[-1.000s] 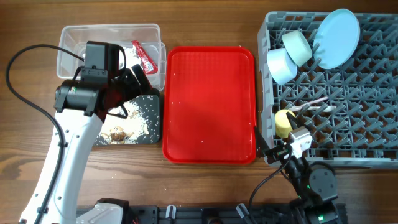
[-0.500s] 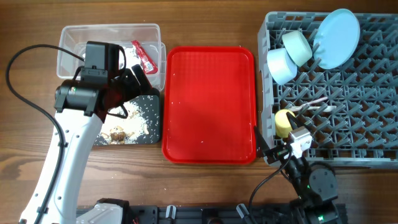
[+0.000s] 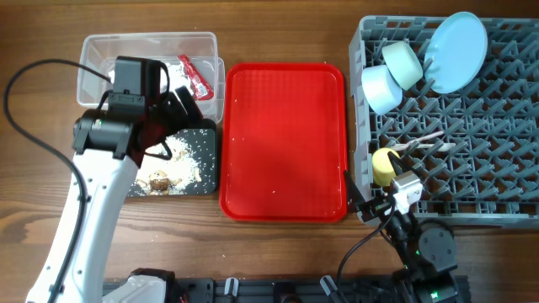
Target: Sort waste into correct bins and load items into the dishwasher rack
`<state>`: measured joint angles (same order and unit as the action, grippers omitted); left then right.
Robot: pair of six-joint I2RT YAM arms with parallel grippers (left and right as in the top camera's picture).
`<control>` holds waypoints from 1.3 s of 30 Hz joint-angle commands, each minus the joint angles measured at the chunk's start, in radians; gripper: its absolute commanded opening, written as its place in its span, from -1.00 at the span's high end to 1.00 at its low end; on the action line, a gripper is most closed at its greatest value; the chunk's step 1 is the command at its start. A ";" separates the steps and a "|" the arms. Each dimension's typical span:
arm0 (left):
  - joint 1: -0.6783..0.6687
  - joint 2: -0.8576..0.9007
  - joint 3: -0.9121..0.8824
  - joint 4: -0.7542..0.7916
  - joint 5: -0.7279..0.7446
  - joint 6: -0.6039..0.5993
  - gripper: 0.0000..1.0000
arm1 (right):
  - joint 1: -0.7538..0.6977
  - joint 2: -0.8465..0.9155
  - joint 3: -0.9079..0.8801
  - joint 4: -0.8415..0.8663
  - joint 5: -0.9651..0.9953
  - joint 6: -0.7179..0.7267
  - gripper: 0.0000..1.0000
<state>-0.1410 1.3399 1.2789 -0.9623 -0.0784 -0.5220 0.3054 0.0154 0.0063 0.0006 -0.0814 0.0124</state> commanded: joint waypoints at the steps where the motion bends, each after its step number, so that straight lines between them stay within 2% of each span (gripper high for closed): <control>1: 0.008 -0.147 -0.064 0.200 0.064 0.158 -1.00 | -0.006 -0.012 -0.001 0.002 0.013 -0.011 -1.00; 3: 0.008 -0.239 -0.146 0.346 0.139 0.251 -1.00 | -0.006 -0.012 -0.001 0.003 0.013 -0.011 -0.99; 6: 0.014 -0.370 -0.276 0.474 0.169 0.315 -1.00 | -0.006 -0.012 -0.001 0.002 0.013 -0.011 -0.99; 14: 0.084 -0.743 -0.676 0.674 0.220 0.319 -1.00 | -0.006 -0.012 -0.001 0.002 0.013 -0.011 -0.99; 21: 0.089 -1.056 -0.998 0.845 0.225 0.336 -1.00 | -0.006 -0.012 -0.001 0.002 0.013 -0.011 -0.99; 27: 0.089 -1.156 -1.109 0.893 0.223 0.363 -1.00 | -0.006 -0.012 -0.001 0.003 0.013 -0.011 -0.99; 39: 0.089 -1.273 -1.195 0.896 0.197 0.388 -1.00 | -0.006 -0.012 -0.001 0.002 0.013 -0.011 -1.00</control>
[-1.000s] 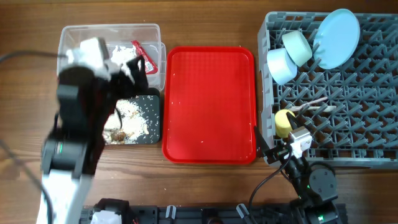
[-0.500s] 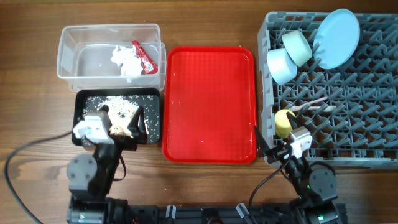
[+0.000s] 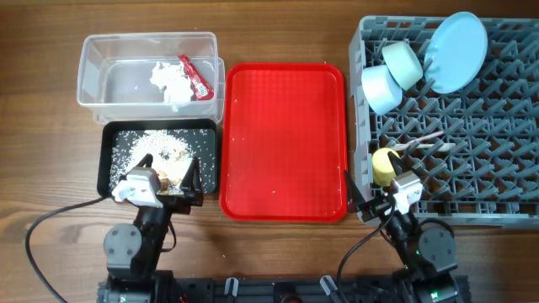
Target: Sort waste into correct bins and load items into the dishwasher rack
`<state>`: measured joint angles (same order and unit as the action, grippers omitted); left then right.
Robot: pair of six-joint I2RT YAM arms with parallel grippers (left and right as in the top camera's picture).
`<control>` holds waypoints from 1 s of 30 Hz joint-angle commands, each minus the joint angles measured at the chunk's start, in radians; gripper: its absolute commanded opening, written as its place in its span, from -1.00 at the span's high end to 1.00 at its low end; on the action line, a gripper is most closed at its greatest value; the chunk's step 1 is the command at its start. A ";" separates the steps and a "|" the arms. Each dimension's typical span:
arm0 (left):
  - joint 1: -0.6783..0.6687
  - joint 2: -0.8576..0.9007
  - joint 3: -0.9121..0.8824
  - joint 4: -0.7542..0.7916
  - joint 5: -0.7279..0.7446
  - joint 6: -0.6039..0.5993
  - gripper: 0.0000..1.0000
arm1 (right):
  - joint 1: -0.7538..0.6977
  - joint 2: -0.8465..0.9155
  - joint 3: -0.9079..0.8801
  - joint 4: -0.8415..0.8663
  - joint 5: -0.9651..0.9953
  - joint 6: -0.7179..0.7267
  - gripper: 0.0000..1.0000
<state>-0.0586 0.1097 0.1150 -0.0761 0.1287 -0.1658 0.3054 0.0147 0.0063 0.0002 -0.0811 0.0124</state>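
Note:
The clear plastic bin (image 3: 93,71) at the back left holds a crumpled white tissue (image 3: 168,80) and a red wrapper (image 3: 194,76). In front of it, the black tray (image 3: 118,143) carries crumbs and food scraps (image 3: 164,156). The grey dishwasher rack (image 3: 472,143) on the right holds two pale bowls (image 3: 383,88), a light blue plate (image 3: 456,50), a yellow cup (image 3: 384,165) and utensils (image 3: 418,143). My left gripper (image 3: 193,183) sits low at the black tray's front right corner, fingers spread, holding nothing. My right gripper (image 3: 357,195) rests at the rack's front left corner, also empty.
The red serving tray (image 3: 284,139) lies bare in the middle between the bins and the rack. Both arm bases stand at the table's front edge, with a black cable (image 3: 50,231) looping at the front left.
My left arm has gone from over the clear bin and black tray back to the front edge, its gripper now low at the tray's front right corner. The right arm has not moved.

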 commanded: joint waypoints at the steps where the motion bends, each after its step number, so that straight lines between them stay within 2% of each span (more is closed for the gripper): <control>1: 0.006 -0.047 -0.033 0.009 -0.010 0.032 -1.00 | -0.006 -0.011 -0.001 0.003 0.013 -0.011 -0.99; 15: 0.006 -0.097 -0.054 -0.005 -0.029 0.032 -1.00 | -0.006 -0.011 -0.001 0.003 0.013 -0.011 -0.99; 23: 0.006 -0.107 -0.105 0.067 -0.014 0.032 -1.00 | -0.006 -0.011 -0.001 0.003 0.013 -0.011 -1.00; 30: 0.006 -0.107 -0.109 0.031 -0.011 0.032 -1.00 | -0.006 -0.011 -0.001 0.003 0.013 -0.011 -1.00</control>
